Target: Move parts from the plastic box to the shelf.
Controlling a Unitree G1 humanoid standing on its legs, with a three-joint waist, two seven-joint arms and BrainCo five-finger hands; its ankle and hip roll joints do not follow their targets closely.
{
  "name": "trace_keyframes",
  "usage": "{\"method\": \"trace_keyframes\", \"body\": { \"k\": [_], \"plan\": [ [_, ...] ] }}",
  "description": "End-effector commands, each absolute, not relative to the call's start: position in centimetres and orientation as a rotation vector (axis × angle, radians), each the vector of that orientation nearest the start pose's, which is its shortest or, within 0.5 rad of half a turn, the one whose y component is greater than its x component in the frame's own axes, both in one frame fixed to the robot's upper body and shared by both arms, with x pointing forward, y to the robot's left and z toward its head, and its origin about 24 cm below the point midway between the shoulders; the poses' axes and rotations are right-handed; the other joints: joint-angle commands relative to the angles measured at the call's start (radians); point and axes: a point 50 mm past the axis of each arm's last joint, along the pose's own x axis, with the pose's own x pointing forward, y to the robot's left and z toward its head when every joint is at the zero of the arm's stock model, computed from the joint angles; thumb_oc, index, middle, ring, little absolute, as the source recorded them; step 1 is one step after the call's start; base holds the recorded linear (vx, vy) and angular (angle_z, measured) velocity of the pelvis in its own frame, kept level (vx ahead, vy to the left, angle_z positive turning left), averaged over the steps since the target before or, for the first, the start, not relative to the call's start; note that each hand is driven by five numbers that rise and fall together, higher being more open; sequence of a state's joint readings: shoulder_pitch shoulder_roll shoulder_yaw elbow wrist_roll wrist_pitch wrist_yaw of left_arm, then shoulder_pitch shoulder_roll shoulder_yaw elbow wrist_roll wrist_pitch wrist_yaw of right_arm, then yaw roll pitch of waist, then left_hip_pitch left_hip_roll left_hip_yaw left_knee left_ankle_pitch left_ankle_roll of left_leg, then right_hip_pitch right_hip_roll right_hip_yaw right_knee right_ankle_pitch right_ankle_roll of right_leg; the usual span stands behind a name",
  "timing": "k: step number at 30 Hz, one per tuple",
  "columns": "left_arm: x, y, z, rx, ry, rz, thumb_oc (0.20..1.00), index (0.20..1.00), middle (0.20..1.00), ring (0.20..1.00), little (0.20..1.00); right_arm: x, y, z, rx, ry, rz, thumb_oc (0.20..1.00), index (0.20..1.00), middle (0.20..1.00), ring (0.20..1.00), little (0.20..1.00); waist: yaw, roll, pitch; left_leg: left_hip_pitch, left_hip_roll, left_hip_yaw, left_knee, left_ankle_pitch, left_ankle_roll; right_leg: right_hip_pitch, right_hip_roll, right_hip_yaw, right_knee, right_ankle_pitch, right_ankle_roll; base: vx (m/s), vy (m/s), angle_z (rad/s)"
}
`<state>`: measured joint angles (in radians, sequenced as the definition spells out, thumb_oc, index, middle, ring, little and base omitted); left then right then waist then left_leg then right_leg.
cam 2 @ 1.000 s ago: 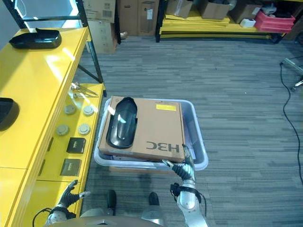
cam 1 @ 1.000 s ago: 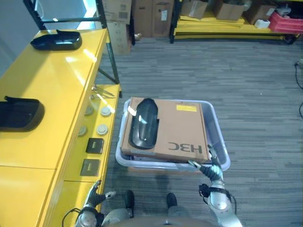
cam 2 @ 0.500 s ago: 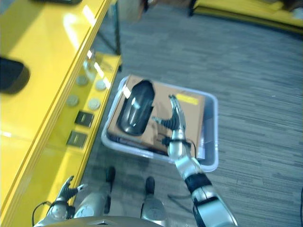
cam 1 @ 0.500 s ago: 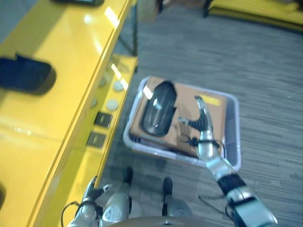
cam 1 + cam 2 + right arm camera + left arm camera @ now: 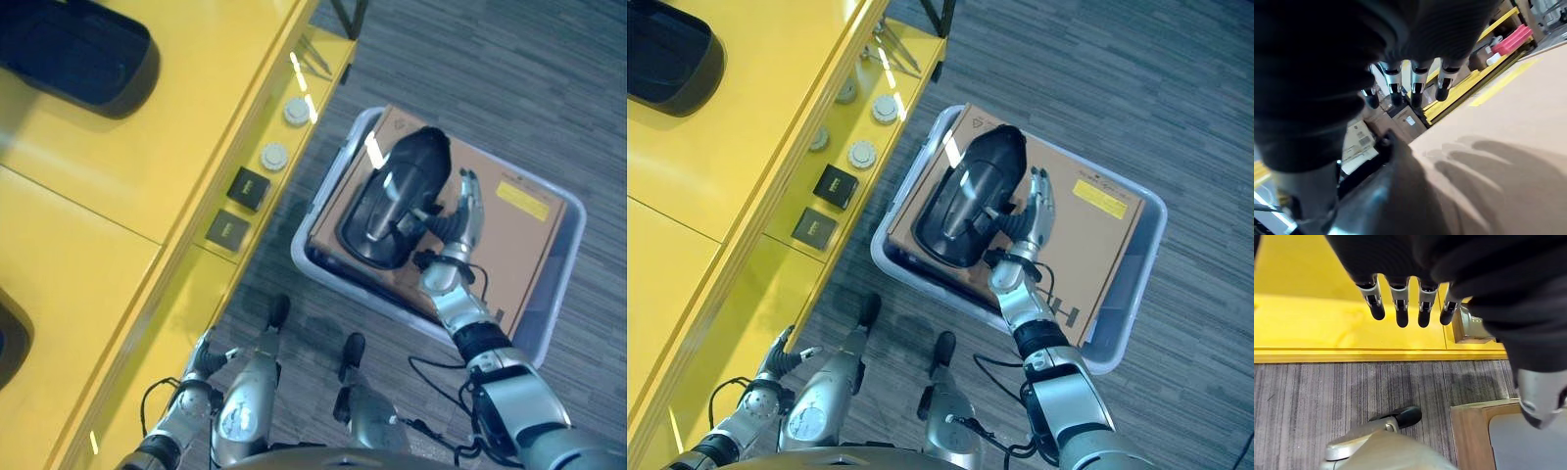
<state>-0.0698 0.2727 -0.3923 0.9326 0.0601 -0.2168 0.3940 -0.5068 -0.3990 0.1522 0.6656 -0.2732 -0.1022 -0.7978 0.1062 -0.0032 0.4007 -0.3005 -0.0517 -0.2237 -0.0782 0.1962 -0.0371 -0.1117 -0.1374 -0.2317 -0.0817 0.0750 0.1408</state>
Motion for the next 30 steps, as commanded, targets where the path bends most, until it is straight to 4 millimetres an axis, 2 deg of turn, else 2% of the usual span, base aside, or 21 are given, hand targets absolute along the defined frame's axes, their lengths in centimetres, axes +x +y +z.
{"method": "trace_keyframes", "body": {
  "k": [1,3,4,7,8,9,11,16,21,26,27,28,29,30],
  "plan": [
    [18.0,19.8,-11.5,0.578,0.596,0.095,1.000,1.000,1.000,1.000,1.000,31.9,-25.0,7.5,-0.732,-0.220,-0.746,1.000,1.000,1.000,1.000,1.000,-0.002,0.005,-0.079,-0.031,0.043,0.009,0.009,-0.062,-0.028,-0.084,-0.083,0.055,0.016,0.022,0.052,0.00,0.000,0.00],
    [18.1,19.7,-11.4,0.572,0.588,0.103,1.000,1.000,1.000,1.000,1.000,31.7,-24.9,6.1,-0.699,-0.157,-0.737,1.000,1.000,1.000,1.000,1.000,-0.002,0.007,-0.076,-0.035,0.040,0.008,0.009,-0.062,-0.027,-0.086,-0.084,0.054,0.016,0.022,0.052,0.00,0.000,0.00],
    [18.4,19.6,-11.2,0.561,0.576,0.110,1.000,1.000,1.000,1.000,1.000,31.8,-24.4,5.0,-0.690,-0.095,-0.675,1.000,1.000,1.000,1.000,1.000,0.000,0.008,-0.073,-0.039,0.041,0.009,0.010,-0.061,-0.027,-0.093,-0.086,0.055,0.017,0.024,0.053,0.00,0.000,0.00],
    [18.6,19.6,-11.1,0.552,0.573,0.116,1.000,1.000,1.000,1.000,1.000,32.3,-23.6,3.9,-0.670,-0.027,-0.608,1.000,1.000,1.000,1.000,1.000,0.003,0.005,-0.069,-0.044,0.041,0.010,0.009,-0.059,-0.028,-0.100,-0.085,0.059,0.016,0.029,0.052,0.00,0.000,0.00],
    [18.7,19.6,-11.1,0.545,0.573,0.123,1.000,1.000,1.000,1.000,1.000,32.5,-23.1,3.5,-0.654,0.004,-0.561,0.784,0.784,0.784,0.784,0.784,0.004,0.004,-0.066,-0.045,0.041,0.011,0.008,-0.058,-0.028,-0.102,-0.086,0.059,0.015,0.031,0.052,0.00,0.000,0.00],
    [18.8,19.5,-11.1,0.542,0.578,0.118,1.000,1.000,1.000,1.000,1.000,32.7,-22.7,2.2,-0.626,0.094,-0.508,0.200,0.200,0.200,0.200,0.200,0.009,0.003,-0.064,-0.046,0.041,0.011,0.008,-0.057,-0.029,-0.103,-0.086,0.058,0.013,0.033,0.051,-0.01,-0.033,-0.03],
    [18.8,19.6,-11.1,0.540,0.581,0.120,1.000,1.000,1.000,1.000,1.000,33.4,-22.0,2.1,-0.584,0.121,-0.483,0.200,0.200,0.200,0.200,0.200,0.014,0.002,-0.066,-0.046,0.041,0.010,0.007,-0.055,-0.030,-0.104,-0.085,0.056,0.011,0.033,0.051,0.00,-0.016,-0.02],
    [18.5,19.9,-11.2,0.536,0.593,0.133,1.000,1.000,1.000,1.000,1.000,33.5,-21.5,1.8,-0.548,0.142,-0.455,0.200,0.200,0.200,0.200,0.200,0.016,-0.001,-0.073,-0.042,0.041,0.008,0.006,-0.056,-0.030,-0.097,-0.081,0.057,0.009,0.030,0.050,0.00,-0.006,0.00],
    [18.2,20.8,-10.8,0.544,0.578,0.136,1.000,1.000,1.000,1.000,1.000,33.1,-23.1,2.0,-0.573,0.143,-0.476,0.200,0.200,0.200,0.200,0.200,0.012,-0.010,-0.107,-0.009,0.049,0.009,0.008,-0.069,-0.031,-0.060,-0.078,0.048,0.013,0.011,0.050,0.03,-0.028,0.03],
    [20.4,21.3,-8.0,0.517,0.420,0.142,1.000,1.000,1.000,1.000,1.000,32.2,-25.9,3.2,-0.613,0.093,-0.508,0.200,0.200,0.200,0.200,0.200,-0.002,-0.018,-0.139,0.037,0.060,0.017,0.014,-0.089,-0.028,-0.017,-0.078,0.044,0.023,-0.011,0.047,0.05,-0.042,0.02],
    [21.2,21.2,-6.5,0.442,0.357,0.129,1.000,1.000,1.000,1.000,1.000,31.6,-27.3,3.0,-0.669,0.132,-0.460,0.200,0.200,0.200,0.200,0.200,-0.005,-0.028,-0.161,0.060,0.063,0.020,0.019,-0.100,-0.028,0.006,-0.076,0.041,0.025,-0.020,0.047,0.10,-0.088,0.00],
    [22.2,21.2,-5.0,0.221,0.307,0.161,1.000,1.000,1.000,1.000,1.000,31.4,-28.4,3.4,-0.696,0.144,-0.436,0.200,0.200,0.200,0.200,0.200,-0.010,-0.036,-0.178,0.092,0.067,0.029,0.024,-0.113,-0.026,0.031,-0.074,0.050,0.027,-0.029,0.044,0.09,-0.071,-0.03],
    [22.2,21.2,-5.0,0.221,0.306,0.161,1.000,1.000,1.000,1.000,1.000,31.4,-28.4,3.4,-0.696,0.144,-0.436,0.200,0.200,0.200,0.200,0.200,-0.010,-0.036,-0.180,0.089,0.066,0.029,0.024,-0.111,-0.026,0.028,-0.075,0.049,0.027,-0.027,0.045,0.06,-0.052,-0.07],
    [22.8,21.0,-4.2,0.191,0.269,0.148,1.000,1.000,1.000,1.000,1.000,31.2,-29.0,3.3,-0.735,0.159,-0.424,0.200,0.200,0.200,0.200,0.200,-0.012,-0.040,-0.191,0.100,0.067,0.031,0.028,-0.116,-0.026,0.039,-0.073,0.050,0.027,-0.032,0.044,0.05,-0.033,-0.13]
  ]
}}
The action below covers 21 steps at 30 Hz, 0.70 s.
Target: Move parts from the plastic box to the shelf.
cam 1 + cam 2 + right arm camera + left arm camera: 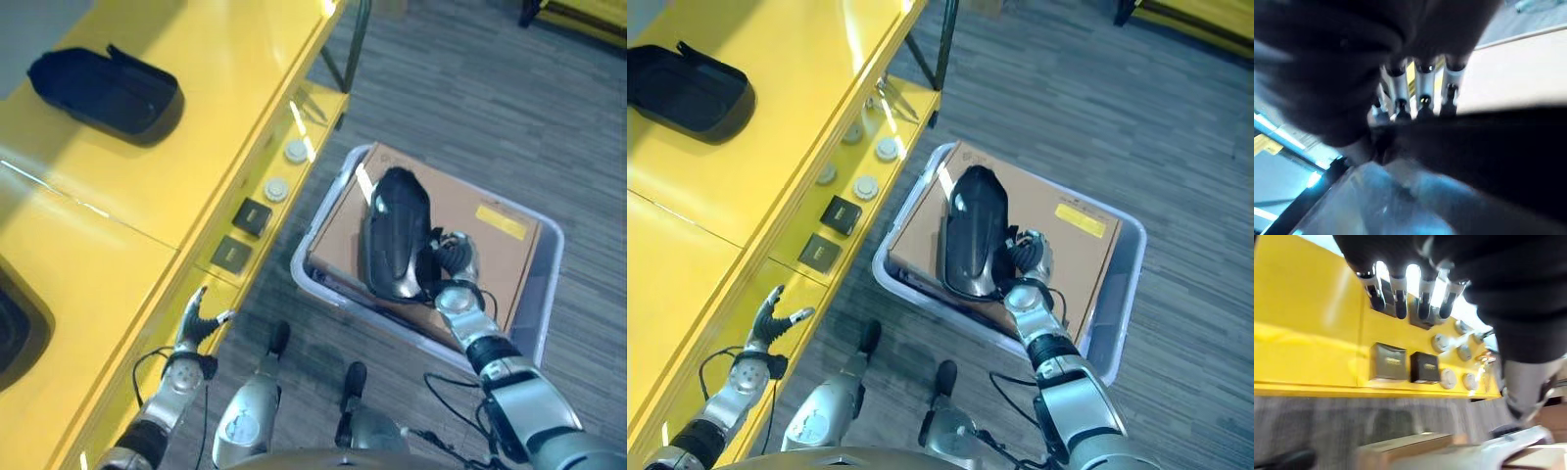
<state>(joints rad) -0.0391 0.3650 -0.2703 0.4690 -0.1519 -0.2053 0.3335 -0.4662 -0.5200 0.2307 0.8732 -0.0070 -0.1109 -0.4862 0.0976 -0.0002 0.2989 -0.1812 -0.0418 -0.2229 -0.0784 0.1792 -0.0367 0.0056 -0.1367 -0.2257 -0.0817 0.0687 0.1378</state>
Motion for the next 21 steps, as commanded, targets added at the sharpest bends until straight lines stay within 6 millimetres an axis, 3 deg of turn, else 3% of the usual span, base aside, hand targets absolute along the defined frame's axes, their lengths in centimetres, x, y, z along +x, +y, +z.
{"method": "trace_keyframes", "body": {
  "k": [1,4,7,16,21],
  "plan": [
    [23.2,20.9,-3.4,0.175,0.240,0.133,1.000,1.000,1.000,1.000,1.000,31.4,-29.1,3.6,-0.756,0.157,-0.412,0.200,0.200,0.200,0.200,0.200,-0.006,-0.045,-0.100,-0.007,0.059,0.034,0.030,-0.103,-0.026,-0.067,-0.073,0.046,0.027,-0.029,0.046,0.08,-0.051,-0.14],
    [24.7,19.8,-0.6,0.055,0.129,0.055,1.000,1.000,1.000,1.000,1.000,31.5,-29.6,4.7,-0.860,0.131,-0.366,0.200,0.200,0.200,0.200,0.200,-0.015,-0.051,-0.138,0.032,0.065,0.046,0.032,-0.118,-0.026,-0.034,-0.070,0.053,0.029,-0.042,0.044,0.08,-0.049,-0.13],
    [26.3,18.6,1.6,0.045,0.049,-0.011,1.000,1.000,1.000,1.000,1.000,32.1,-29.1,7.1,-0.945,0.010,-0.345,0.200,0.200,0.200,0.200,0.200,-0.037,-0.055,-0.171,0.072,0.074,0.058,0.035,-0.134,-0.028,-0.004,-0.064,0.070,0.033,-0.058,0.042,0.08,-0.033,-0.14],
    [28.6,14.7,3.1,-0.158,0.063,-0.105,1.000,1.000,1.000,1.000,1.000,31.6,-27.2,13.9,-1.146,-0.326,-0.308,0.200,0.200,0.200,0.200,0.200,-0.092,-0.055,-0.255,0.161,0.106,0.087,0.041,-0.162,-0.029,0.056,-0.047,0.111,0.046,-0.085,0.031,0.05,-0.034,-0.18],
    [29.7,11.8,5.1,-0.389,0.061,-0.203,1.000,1.000,1.000,1.000,1.000,30.4,-24.3,18.1,-1.206,-0.591,-0.266,0.200,0.200,0.200,0.200,0.200,-0.123,-0.047,-0.290,0.200,0.126,0.101,0.036,-0.172,-0.033,0.079,-0.037,0.128,0.046,-0.096,0.029,0.02,-0.028,-0.12]
  ]
}}
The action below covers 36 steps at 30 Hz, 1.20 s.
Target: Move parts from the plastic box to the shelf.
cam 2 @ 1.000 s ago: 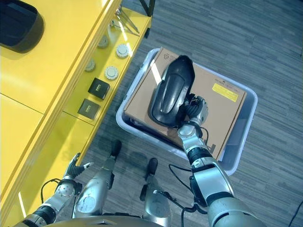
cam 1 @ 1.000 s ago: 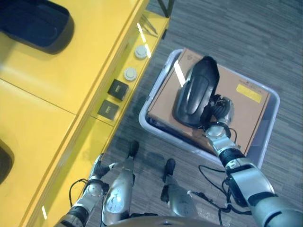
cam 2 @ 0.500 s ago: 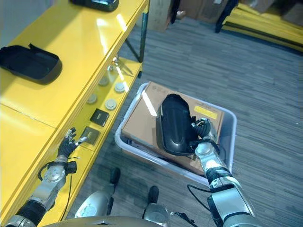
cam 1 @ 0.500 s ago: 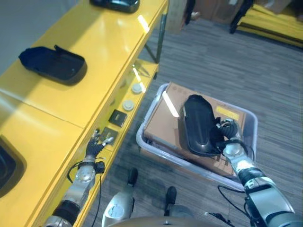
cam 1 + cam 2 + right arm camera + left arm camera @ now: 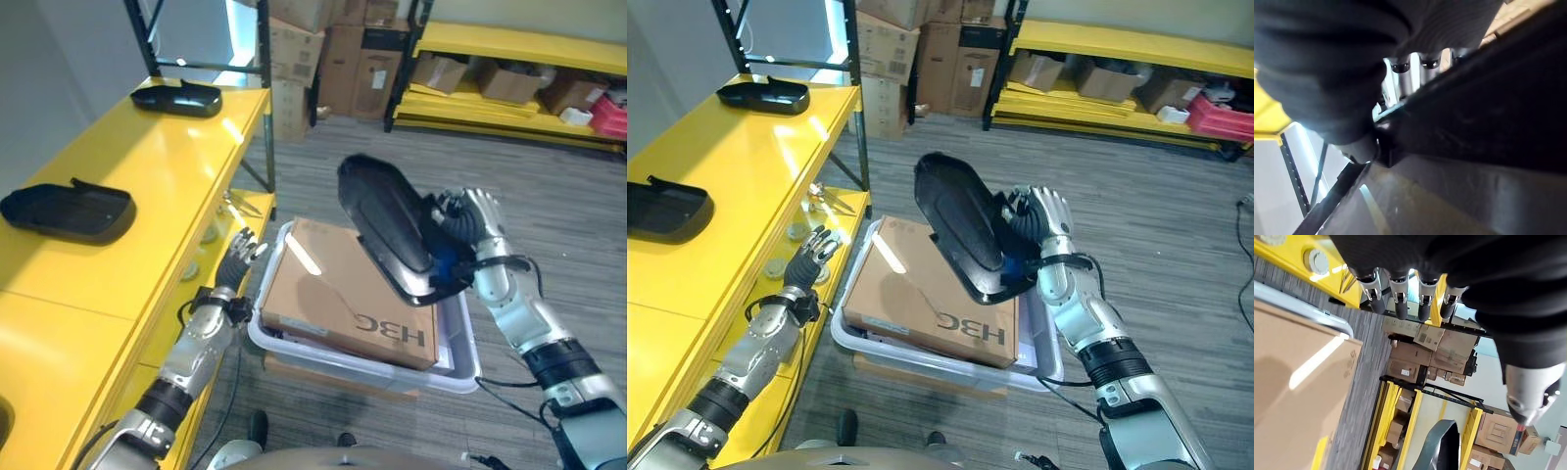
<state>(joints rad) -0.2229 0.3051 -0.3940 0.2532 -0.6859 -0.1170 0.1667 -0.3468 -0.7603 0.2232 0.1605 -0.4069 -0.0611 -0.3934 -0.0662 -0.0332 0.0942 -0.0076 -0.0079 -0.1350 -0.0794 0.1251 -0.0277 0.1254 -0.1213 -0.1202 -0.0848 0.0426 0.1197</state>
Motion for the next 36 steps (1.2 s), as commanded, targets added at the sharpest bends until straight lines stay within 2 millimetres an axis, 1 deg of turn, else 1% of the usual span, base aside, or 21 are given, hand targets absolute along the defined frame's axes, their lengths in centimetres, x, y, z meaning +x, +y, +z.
{"method": "trace_keyframes", "body": {
  "k": [1,3,5,6,10,15,16,19,20,21,22,24,25,26,28,29,30,32,33,34,36],
  "plan": [
    [29.7,11.8,5.1,-0.389,0.061,-0.203,1.000,1.000,1.000,1.000,1.000,30.3,-24.3,18.1,-1.207,-0.591,-0.267,0.200,0.200,0.200,0.200,0.200,0.041,-0.014,-0.085,0.027,0.092,0.013,0.037,-0.118,-0.042,-0.040,-0.052,0.023,0.049,-0.070,0.047,0.01,-0.029,-0.06],
    [29.9,11.1,5.5,-0.387,0.056,-0.230,1.000,1.000,1.000,1.000,1.000,30.1,-23.3,18.6,-1.184,-0.635,-0.234,0.200,0.200,0.200,0.200,0.200,0.036,-0.014,-0.090,0.035,0.096,0.018,0.035,-0.120,-0.043,-0.035,-0.049,0.027,0.048,-0.072,0.045,0.00,-0.013,-0.05],
    [30.1,9.9,5.6,-0.400,0.066,-0.251,1.000,1.000,1.000,1.000,1.000,30.1,-22.3,18.4,-1.159,-0.649,-0.197,0.200,0.200,0.200,0.200,0.200,0.032,-0.013,-0.095,0.040,0.098,0.022,0.033,-0.120,-0.044,-0.030,-0.047,0.029,0.047,-0.074,0.043,0.00,-0.009,-0.05],
    [30.1,9.9,5.6,-0.400,0.066,-0.251,1.000,1.000,1.000,1.000,1.000,30.1,-22.3,18.4,-1.159,-0.649,-0.197,0.200,0.200,0.200,0.200,0.200,0.032,-0.013,-0.095,0.040,0.099,0.022,0.033,-0.120,-0.044,-0.030,-0.046,0.029,0.047,-0.074,0.043,0.00,-0.006,-0.05],
    [30.1,8.1,6.3,-0.422,0.062,-0.332,1.000,1.000,1.000,1.000,1.000,30.6,-20.5,18.1,-1.144,-0.668,-0.112,0.200,0.200,0.200,0.200,0.200,0.031,-0.012,-0.099,0.041,0.100,0.021,0.032,-0.118,-0.045,-0.026,-0.045,0.028,0.046,-0.075,0.040,-0.01,-0.005,-0.07],
    [30.1,6.2,7.2,-0.392,0.039,-0.435,1.000,1.000,1.000,1.000,1.000,31.5,-17.8,18.0,-1.150,-0.699,0.023,0.200,0.200,0.200,0.200,0.200,0.033,-0.012,-0.103,0.043,0.098,0.020,0.031,-0.118,-0.044,-0.023,-0.045,0.027,0.044,-0.072,0.042,0.00,0.000,0.00],
    [30.1,6.2,7.3,-0.392,0.038,-0.434,1.000,1.000,1.000,1.000,1.000,31.5,-17.8,18.0,-1.150,-0.700,0.024,0.200,0.200,0.200,0.200,0.200,0.032,-0.012,-0.102,0.043,0.098,0.020,0.030,-0.118,-0.044,-0.023,-0.045,0.027,0.044,-0.072,0.042,0.00,0.000,0.00],
    [30.0,5.4,7.6,-0.362,0.029,-0.487,1.000,1.000,1.000,1.000,1.000,31.9,-15.9,18.1,-1.161,-0.730,0.118,0.200,0.200,0.200,0.200,0.200,0.034,-0.011,-0.103,0.039,0.094,0.018,0.032,-0.118,-0.043,-0.026,-0.048,0.026,0.044,-0.068,0.042,0.00,0.000,0.00],
    [30.1,5.4,7.6,-0.362,0.029,-0.486,1.000,1.000,1.000,1.000,1.000,31.9,-15.9,18.1,-1.161,-0.731,0.118,0.200,0.200,0.200,0.200,0.200,0.034,-0.011,-0.103,0.039,0.094,0.018,0.032,-0.118,-0.043,-0.026,-0.048,0.026,0.044,-0.068,0.042,0.00,0.000,0.00],
    [30.1,5.4,7.7,-0.357,0.026,-0.492,1.000,1.000,1.000,1.000,1.000,31.9,-15.3,18.3,-1.163,-0.744,0.139,0.200,0.200,0.200,0.200,0.200,0.034,-0.011,-0.102,0.038,0.094,0.017,0.033,-0.117,-0.043,-0.026,-0.049,0.025,0.044,-0.067,0.043,-0.01,0.017,0.04],
    [30.1,5.3,7.7,-0.348,0.028,-0.497,1.000,1.000,1.000,1.000,1.000,32.0,-14.5,18.3,-1.169,-0.755,0.177,0.200,0.200,0.200,0.200,0.200,0.037,-0.012,-0.104,0.038,0.090,0.016,0.033,-0.117,-0.040,-0.025,-0.052,0.024,0.045,-0.065,0.044,-0.01,0.019,0.06],
    [30.1,5.3,7.6,-0.346,0.032,-0.496,1.000,1.000,1.000,1.000,1.000,32.0,-14.1,18.2,-1.165,-0.760,0.189,0.200,0.200,0.200,0.200,0.200,0.037,-0.012,-0.104,0.037,0.089,0.015,0.034,-0.118,-0.040,-0.024,-0.052,0.023,0.045,-0.065,0.044,0.00,0.007,0.03],
    [30.0,5.3,7.5,-0.344,0.037,-0.497,1.000,1.000,1.000,1.000,1.000,32.0,-13.7,18.2,-1.162,-0.764,0.206,0.200,0.200,0.200,0.200,0.200,0.039,-0.012,-0.105,0.036,0.087,0.016,0.035,-0.118,-0.039,-0.024,-0.054,0.022,0.046,-0.065,0.044,-0.01,0.017,0.05],
    [30.0,5.4,7.2,-0.330,0.046,-0.497,1.000,1.000,1.000,1.000,1.000,32.0,-12.9,18.0,-1.149,-0.770,0.244,0.200,0.200,0.200,0.200,0.200,0.041,-0.013,-0.104,0.034,0.083,0.014,0.037,-0.119,-0.038,-0.024,-0.055,0.020,0.048,-0.064,0.044,-0.01,0.023,0.04],
    [30.0,5.4,7.1,-0.318,0.047,-0.503,1.000,1.000,1.000,1.000,1.000,31.7,-12.0,18.0,-1.132,-0.785,0.280,0.200,0.200,0.200,0.200,0.200,0.042,-0.014,-0.104,0.034,0.082,0.014,0.038,-0.119,-0.037,-0.025,-0.057,0.020,0.051,-0.064,0.044,0.00,0.009,0.02],
    [29.9,5.3,7.1,-0.307,0.048,-0.511,0.715,0.715,0.715,0.715,0.715,31.6,-11.5,17.9,-1.115,-0.789,0.305,0.200,0.200,0.200,0.200,0.200,0.045,-0.014,-0.104,0.040,0.083,0.015,0.036,-0.125,-0.037,-0.019,-0.057,0.019,0.050,-0.070,0.044,0.00,0.000,0.00],
    [29.9,5.3,7.1,-0.277,0.038,-0.517,0.200,0.200,0.200,0.200,0.200,31.4,-10.9,17.8,-1.092,-0.796,0.334,0.200,0.200,0.200,0.200,0.200,0.046,-0.015,-0.104,0.040,0.083,0.015,0.037,-0.125,-0.037,-0.020,-0.057,0.019,0.051,-0.070,0.044,0.00,0.000,0.00],
    [30.0,5.5,7.3,-0.259,0.016,-0.503,0.200,0.200,0.200,0.200,0.200,31.0,-10.2,17.9,-1.063,-0.811,0.374,0.200,0.200,0.200,0.200,0.200,0.047,-0.016,-0.105,0.032,0.080,0.014,0.039,-0.119,-0.035,-0.027,-0.059,0.019,0.053,-0.064,0.044,0.00,0.000,0.00],
    [30.0,5.5,7.3,-0.259,0.016,-0.503,0.200,0.200,0.200,0.200,0.200,31.0,-10.2,17.9,-1.063,-0.811,0.374,0.200,0.200,0.200,0.200,0.200,0.047,-0.016,-0.105,0.032,0.080,0.014,0.039,-0.119,-0.035,-0.027,-0.059,0.019,0.053,-0.064,0.044,0.00,0.000,0.00],
    [30.2,6.0,7.7,-0.252,-0.019,-0.461,0.200,0.200,0.200,0.200,0.200,30.0,-9.5,17.6,-1.002,-0.818,0.424,0.200,0.200,0.200,0.200,0.200,0.050,-0.019,-0.104,0.028,0.077,0.013,0.041,-0.119,-0.035,-0.028,-0.061,0.017,0.053,-0.064,0.044,0.00,0.000,0.00],
    [30.3,6.2,8.0,-0.253,-0.036,-0.448,0.200,0.200,0.200,0.200,0.200,29.7,-9.4,17.3,-0.984,-0.816,0.442,0.200,0.200,0.200,0.200,0.200,0.051,-0.020,-0.103,0.027,0.077,0.013,0.040,-0.118,-0.035,-0.029,-0.062,0.015,0.053,-0.064,0.044,0.00,0.000,0.00]
  ]
}}
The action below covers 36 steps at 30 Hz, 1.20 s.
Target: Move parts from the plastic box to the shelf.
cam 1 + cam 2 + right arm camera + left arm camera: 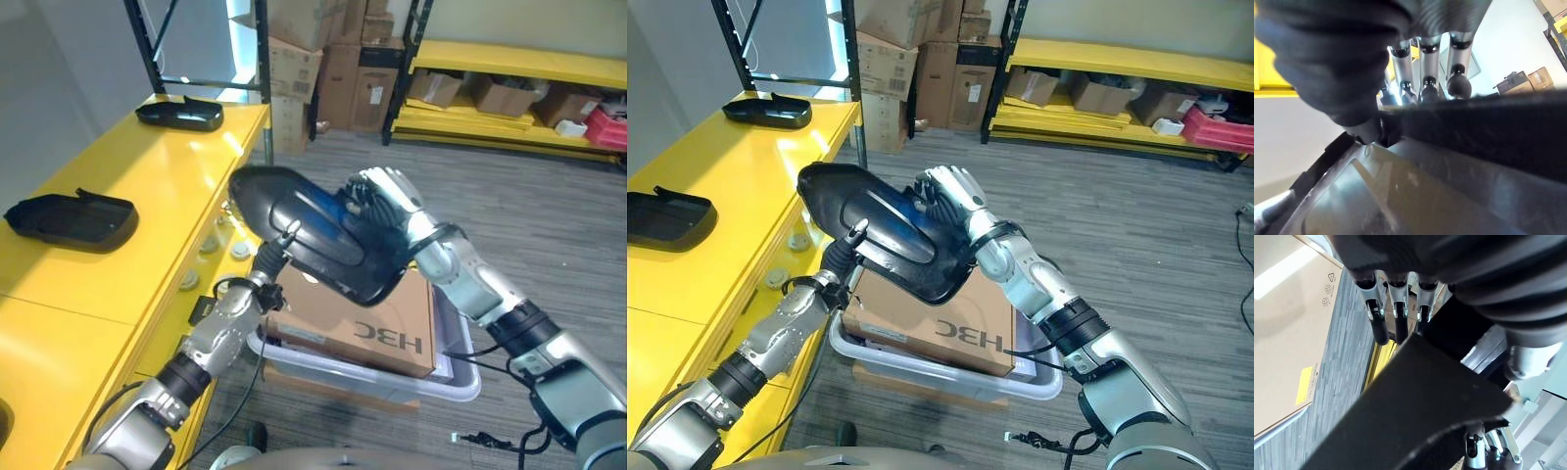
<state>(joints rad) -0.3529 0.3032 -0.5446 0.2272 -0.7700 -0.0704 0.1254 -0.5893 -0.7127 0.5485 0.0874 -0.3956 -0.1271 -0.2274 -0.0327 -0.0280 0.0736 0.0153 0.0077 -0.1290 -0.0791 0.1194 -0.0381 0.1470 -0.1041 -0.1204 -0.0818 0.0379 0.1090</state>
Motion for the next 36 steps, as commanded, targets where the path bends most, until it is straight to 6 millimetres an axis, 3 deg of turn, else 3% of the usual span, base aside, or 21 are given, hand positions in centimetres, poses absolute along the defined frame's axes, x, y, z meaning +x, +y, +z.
{"method": "trace_keyframes", "body": {
  "k": [1,8,9,10,13,14,16,17,19,20,23,24,26,27,29,30,34,36],
  "plan": [
    [30.4,6.6,8.2,-0.256,-0.053,-0.421,0.200,0.200,0.200,0.200,0.200,29.2,-9.3,17.1,-0.964,-0.815,0.455,0.200,0.200,0.200,0.200,0.200,0.018,-0.026,-0.081,0.003,0.060,0.006,0.039,-0.112,-0.024,-0.052,-0.079,0.014,0.051,-0.059,0.054,0.00,0.000,0.00],
    [30.9,9.2,10.1,-0.095,-0.220,-0.253,0.200,0.200,0.200,0.200,0.200,26.7,-9.3,15.5,-0.753,-0.728,0.604,0.200,0.200,0.200,0.200,0.200,0.020,-0.034,-0.068,0.003,0.059,0.007,0.039,-0.116,-0.025,-0.050,-0.081,0.013,0.050,-0.066,0.054,0.00,0.000,0.00],
    [30.9,9.5,10.5,-0.059,-0.249,-0.234,0.200,0.200,0.200,0.200,0.200,26.6,-9.8,15.6,-0.729,-0.722,0.587,0.269,0.269,0.269,0.269,0.269,0.020,-0.034,-0.068,0.003,0.059,0.007,0.040,-0.117,-0.025,-0.049,-0.081,0.013,0.050,-0.067,0.054,0.00,0.000,0.00],
    [30.9,10.0,10.9,-0.009,-0.283,-0.205,0.200,0.200,0.200,0.200,0.200,26.2,-10.3,15.4,-0.664,-0.701,0.571,1.000,1.000,1.000,1.000,1.000,0.016,-0.034,-0.066,-0.003,0.058,0.007,0.042,-0.111,-0.024,-0.054,-0.083,0.011,0.050,-0.061,0.056,0.00,0.000,0.00],
    [31.0,11.0,11.6,0.052,-0.335,-0.144,0.200,0.200,0.200,0.200,0.200,25.8,-11.7,15.0,-0.578,-0.649,0.527,1.000,1.000,1.000,1.000,1.000,0.012,-0.033,-0.064,0.007,0.059,0.011,0.040,-0.120,-0.025,-0.048,-0.082,0.015,0.049,-0.068,0.056,0.01,-0.002,0.01],
    [30.9,12.2,12.4,0.109,-0.392,-0.080,0.200,0.200,0.200,0.200,0.200,25.7,-13.5,14.0,-0.453,-0.570,0.435,1.000,1.000,1.000,1.000,1.000,0.004,-0.031,-0.066,0.000,0.060,0.015,0.043,-0.114,-0.024,-0.058,-0.085,0.019,0.051,-0.062,0.057,0.00,0.000,0.00],
    [30.6,14.2,12.6,0.205,-0.425,0.004,0.200,0.200,0.200,0.200,0.200,25.6,-16.7,10.4,-0.226,-0.389,0.224,1.000,1.000,1.000,1.000,1.000,-0.009,-0.025,-0.065,0.014,0.062,0.027,0.039,-0.123,-0.023,-0.051,-0.084,0.024,0.049,-0.068,0.057,0.02,0.000,-0.05],
    [30.6,14.2,12.5,0.206,-0.424,0.004,0.200,0.200,0.200,0.200,0.200,25.6,-16.7,10.4,-0.225,-0.388,0.223,1.000,1.000,1.000,1.000,1.000,-0.008,-0.025,-0.065,0.015,0.063,0.028,0.039,-0.124,-0.023,-0.050,-0.084,0.024,0.049,-0.068,0.057,0.04,0.001,-0.13],
    [30.3,15.9,12.5,0.257,-0.440,0.087,0.200,0.200,0.200,0.200,0.200,24.9,-20.1,6.2,-0.087,-0.210,0.007,1.000,1.000,1.000,1.000,1.000,-0.021,-0.021,-0.071,0.021,0.064,0.038,0.038,-0.128,-0.022,-0.051,-0.084,0.032,0.050,-0.067,0.057,0.02,0.011,-0.20],
    [30.3,15.9,12.5,0.257,-0.440,0.087,0.200,0.200,0.200,0.200,0.200,24.9,-20.1,6.2,-0.086,-0.210,0.007,1.000,1.000,1.000,1.000,1.000,-0.020,-0.022,-0.071,0.022,0.065,0.039,0.038,-0.128,-0.022,-0.051,-0.084,0.032,0.050,-0.068,0.057,0.02,0.010,-0.11],
    [29.7,17.1,12.7,0.285,-0.464,0.128,0.200,0.200,0.200,0.200,0.200,22.7,-23.5,0.1,-0.140,0.071,-0.150,1.000,1.000,1.000,1.000,1.000,-0.027,-0.025,-0.072,0.025,0.065,0.047,0.036,-0.130,-0.023,-0.053,-0.081,0.036,0.050,-0.067,0.058,0.01,0.002,-0.06],
    [29.7,17.1,12.7,0.285,-0.464,0.129,0.200,0.200,0.200,0.200,0.200,22.7,-23.5,0.1,-0.140,0.071,-0.150,1.000,1.000,1.000,1.000,1.000,-0.027,-0.025,-0.072,0.026,0.066,0.047,0.036,-0.130,-0.023,-0.053,-0.081,0.036,0.050,-0.067,0.058,0.00,0.000,0.00],
    [29.4,17.2,13.0,0.303,-0.488,0.122,0.200,0.200,0.200,0.200,0.200,20.9,-24.7,-3.5,-0.187,0.256,-0.178,1.000,1.000,1.000,1.000,1.000,-0.025,-0.031,-0.073,0.024,0.066,0.046,0.035,-0.130,-0.023,-0.056,-0.080,0.039,0.049,-0.065,0.057,0.00,0.000,0.00],
    [29.0,17.0,13.9,0.305,-0.537,0.090,0.200,0.200,0.200,0.200,0.200,18.6,-25.6,-6.8,-0.226,0.445,-0.194,1.000,1.000,1.000,1.000,1.000,-0.019,-0.037,-0.068,0.022,0.066,0.041,0.035,-0.130,-0.023,-0.057,-0.079,0.037,0.047,-0.063,0.057,0.00,0.000,0.00],
    [28.5,16.6,14.4,0.296,-0.567,0.060,0.200,0.200,0.200,0.200,0.200,16.6,-26.1,-9.3,-0.261,0.600,-0.204,1.000,1.000,1.000,1.000,1.000,-0.011,-0.042,-0.062,0.017,0.066,0.037,0.035,-0.129,-0.023,-0.060,-0.079,0.035,0.046,-0.062,0.058,0.00,0.000,0.00],
    [28.5,16.6,14.4,0.296,-0.567,0.061,0.200,0.200,0.200,0.200,0.200,16.6,-26.1,-9.3,-0.261,0.599,-0.203,1.000,1.000,1.000,1.000,1.000,-0.012,-0.042,-0.062,0.017,0.066,0.037,0.035,-0.129,-0.023,-0.060,-0.079,0.035,0.046,-0.062,0.058,-0.01,-0.020,0.03],
    [27.4,16.5,15.3,0.263,-0.621,0.020,0.200,0.200,0.200,0.200,0.200,12.2,-25.3,-13.2,-0.239,0.861,-0.201,1.000,1.000,1.000,1.000,1.000,0.008,-0.044,-0.044,0.004,0.063,0.029,0.039,-0.126,-0.023,-0.072,-0.078,0.035,0.051,-0.063,0.058,-0.01,-0.008,0.00],
    [26.9,16.6,15.4,0.237,-0.630,0.012,0.200,0.200,0.200,0.200,0.200,11.6,-24.5,-13.9,-0.239,0.913,-0.174,1.000,1.000,1.000,1.000,1.000,0.019,-0.043,-0.034,-0.002,0.062,0.024,0.041,-0.124,-0.022,-0.081,-0.076,0.037,0.062,-0.068,0.056,-0.03,-0.064,0.00]
  ]
}}
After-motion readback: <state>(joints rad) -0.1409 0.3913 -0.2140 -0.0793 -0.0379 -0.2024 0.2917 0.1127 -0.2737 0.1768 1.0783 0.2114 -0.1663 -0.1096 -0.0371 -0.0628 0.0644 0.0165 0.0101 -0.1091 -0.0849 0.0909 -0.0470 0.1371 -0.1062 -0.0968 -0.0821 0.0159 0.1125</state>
